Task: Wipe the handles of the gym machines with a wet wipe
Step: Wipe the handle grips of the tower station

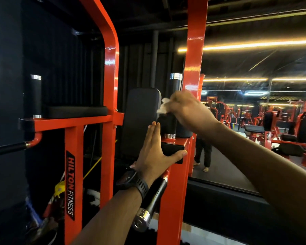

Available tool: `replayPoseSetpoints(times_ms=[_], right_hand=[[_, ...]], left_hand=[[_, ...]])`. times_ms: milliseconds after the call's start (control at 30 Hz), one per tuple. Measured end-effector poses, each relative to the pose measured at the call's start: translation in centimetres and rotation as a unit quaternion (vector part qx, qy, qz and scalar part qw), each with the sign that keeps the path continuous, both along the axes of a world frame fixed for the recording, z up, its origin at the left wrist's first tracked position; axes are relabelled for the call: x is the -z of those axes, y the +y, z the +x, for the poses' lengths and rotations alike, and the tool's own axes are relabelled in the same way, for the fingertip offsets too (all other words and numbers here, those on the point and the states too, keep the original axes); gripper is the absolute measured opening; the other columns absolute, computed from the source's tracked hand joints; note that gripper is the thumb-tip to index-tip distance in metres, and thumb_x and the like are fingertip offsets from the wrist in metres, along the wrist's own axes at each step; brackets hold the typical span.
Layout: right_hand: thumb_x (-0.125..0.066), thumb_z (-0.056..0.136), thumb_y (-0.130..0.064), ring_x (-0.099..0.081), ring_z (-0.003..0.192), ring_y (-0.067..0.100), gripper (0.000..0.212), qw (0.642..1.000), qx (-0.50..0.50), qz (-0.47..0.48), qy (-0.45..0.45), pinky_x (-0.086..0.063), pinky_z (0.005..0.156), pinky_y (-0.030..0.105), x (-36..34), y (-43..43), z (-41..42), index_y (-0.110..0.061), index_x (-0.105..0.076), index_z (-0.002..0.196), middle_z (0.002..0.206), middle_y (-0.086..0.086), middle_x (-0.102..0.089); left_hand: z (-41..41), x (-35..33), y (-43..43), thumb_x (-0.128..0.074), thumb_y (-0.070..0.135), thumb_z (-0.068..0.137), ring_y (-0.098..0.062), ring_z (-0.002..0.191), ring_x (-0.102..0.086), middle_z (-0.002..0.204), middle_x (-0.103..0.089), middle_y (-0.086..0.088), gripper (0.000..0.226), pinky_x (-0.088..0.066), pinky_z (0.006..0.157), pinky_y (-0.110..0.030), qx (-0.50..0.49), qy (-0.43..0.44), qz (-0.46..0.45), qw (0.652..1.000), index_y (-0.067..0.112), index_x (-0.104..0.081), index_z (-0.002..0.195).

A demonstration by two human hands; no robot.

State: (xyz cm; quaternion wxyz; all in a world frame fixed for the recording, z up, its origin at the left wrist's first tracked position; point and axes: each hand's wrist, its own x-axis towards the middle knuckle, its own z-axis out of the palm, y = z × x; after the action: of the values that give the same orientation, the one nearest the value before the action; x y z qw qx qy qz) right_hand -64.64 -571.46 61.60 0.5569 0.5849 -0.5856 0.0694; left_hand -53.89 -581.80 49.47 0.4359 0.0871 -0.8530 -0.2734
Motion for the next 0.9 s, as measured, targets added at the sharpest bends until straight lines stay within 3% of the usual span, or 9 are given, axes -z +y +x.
replayPoseSetpoints(times_ms=[67, 167, 300, 433, 500, 633, 667, 767, 900], right_hand=[[-0.062, 0.094, -0.019, -0.052, 0.096, 0.026, 0.019, 0.998, -0.008, -0.041, -0.037, -0.049, 0.074, 0.032, 0.9, -0.3, 0.4, -0.006, -0.069, 0.105, 0.105, 0.012, -0.055], [-0.067, 0.087, -0.015, -0.052, 0.094, 0.024, 0.019, 0.995, 0.011, 0.081, 0.056, -0.045, 0.063, 0.026, 2.6, 0.0, 0.2, -0.01, -0.07, 0.105, 0.106, 0.01, -0.056], [-0.061, 0.09, -0.016, -0.051, 0.093, 0.02, 0.021, 0.999, -0.008, 0.014, -0.049, -0.05, 0.079, 0.032, 2.4, 0.7, 0.0, -0.013, -0.068, 0.11, 0.105, 0.006, -0.055], [-0.071, 0.087, -0.01, -0.054, 0.092, 0.017, 0.02, 0.996, -0.016, 0.086, -0.022, -0.05, 0.074, 0.03, 4.0, 1.0, -0.1, -0.012, -0.068, 0.107, 0.104, 0.005, -0.055], [-0.067, 0.092, -0.013, -0.056, 0.095, 0.012, 0.018, 0.992, -0.043, 0.028, -0.118, -0.053, 0.077, 0.033, 3.5, 1.4, -0.4, -0.016, -0.069, 0.11, 0.109, 0.002, -0.055], [-0.067, 0.092, -0.017, -0.055, 0.094, -0.004, 0.013, 0.94, -0.082, -0.049, -0.328, -0.047, 0.082, 0.014, 4.7, 1.5, 0.2, -0.023, -0.071, 0.103, 0.111, -0.01, -0.058], [-0.071, 0.09, -0.019, -0.058, 0.094, -0.002, 0.009, 0.924, -0.08, -0.052, -0.371, -0.048, 0.081, 0.014, 5.2, 1.5, 0.1, -0.023, -0.072, 0.098, 0.11, -0.013, -0.061], [-0.08, 0.083, -0.017, -0.07, 0.08, 0.01, 0.009, 0.84, -0.114, -0.067, -0.526, -0.06, 0.079, 0.036, 5.9, 1.8, -0.2, -0.018, -0.071, 0.085, 0.09, -0.006, -0.074], [-0.074, 0.087, -0.009, -0.072, 0.077, 0.011, 0.004, 0.796, -0.184, -0.095, -0.569, -0.061, 0.076, 0.03, 5.5, 1.7, 0.1, -0.006, -0.071, 0.088, 0.088, 0.006, -0.074]], left_hand=[[0.0, 0.0, 0.0, -0.068, 0.072, 0.075, 0.001, 0.149, 0.016, 0.166, 0.013, 0.015, 0.121, -0.009, 0.121, -0.029, -0.004, 0.001, 0.002, 1.0, 0.027, 0.007, 0.159], [0.1, 0.1, 0.1, -0.07, 0.071, 0.074, -0.001, 0.151, 0.013, 0.166, 0.011, 0.013, 0.122, -0.011, 0.123, -0.033, -0.001, -0.002, 0.009, 1.0, 0.027, 0.006, 0.159], [0.1, -0.1, 0.1, -0.071, 0.071, 0.074, -0.005, 0.152, 0.008, 0.166, 0.012, 0.012, 0.124, -0.014, 0.123, -0.034, -0.002, -0.006, 0.017, 1.0, 0.027, 0.008, 0.159], [0.2, -0.1, 0.2, -0.071, 0.07, 0.074, -0.005, 0.152, 0.009, 0.166, 0.012, 0.012, 0.124, -0.013, 0.125, -0.036, 0.002, -0.016, 0.019, 1.0, 0.027, 0.009, 0.159], [0.2, -0.1, 0.1, -0.071, 0.07, 0.074, -0.004, 0.152, 0.008, 0.167, 0.011, 0.012, 0.123, -0.013, 0.124, -0.036, 0.002, -0.009, 0.02, 1.0, 0.027, 0.007, 0.159], [0.1, 0.1, 0.2, -0.071, 0.07, 0.075, -0.002, 0.151, 0.01, 0.167, 0.01, 0.012, 0.122, -0.012, 0.125, -0.036, 0.004, -0.005, 0.014, 1.0, 0.026, 0.005, 0.159], [0.1, 0.1, 0.1, -0.071, 0.069, 0.075, -0.002, 0.151, 0.01, 0.167, 0.01, 0.012, 0.122, -0.012, 0.125, -0.035, 0.004, -0.005, 0.013, 1.0, 0.026, 0.006, 0.159], [0.2, 0.0, 0.2, -0.071, 0.069, 0.075, -0.002, 0.151, 0.011, 0.167, 0.01, 0.012, 0.122, -0.011, 0.124, -0.033, 0.0, -0.006, 0.01, 1.0, 0.026, 0.006, 0.159], [0.2, 0.0, 0.2, -0.071, 0.069, 0.075, -0.003, 0.151, 0.009, 0.167, 0.01, 0.011, 0.122, -0.013, 0.125, -0.035, 0.0, -0.009, 0.013, 1.0, 0.027, 0.006, 0.16]])
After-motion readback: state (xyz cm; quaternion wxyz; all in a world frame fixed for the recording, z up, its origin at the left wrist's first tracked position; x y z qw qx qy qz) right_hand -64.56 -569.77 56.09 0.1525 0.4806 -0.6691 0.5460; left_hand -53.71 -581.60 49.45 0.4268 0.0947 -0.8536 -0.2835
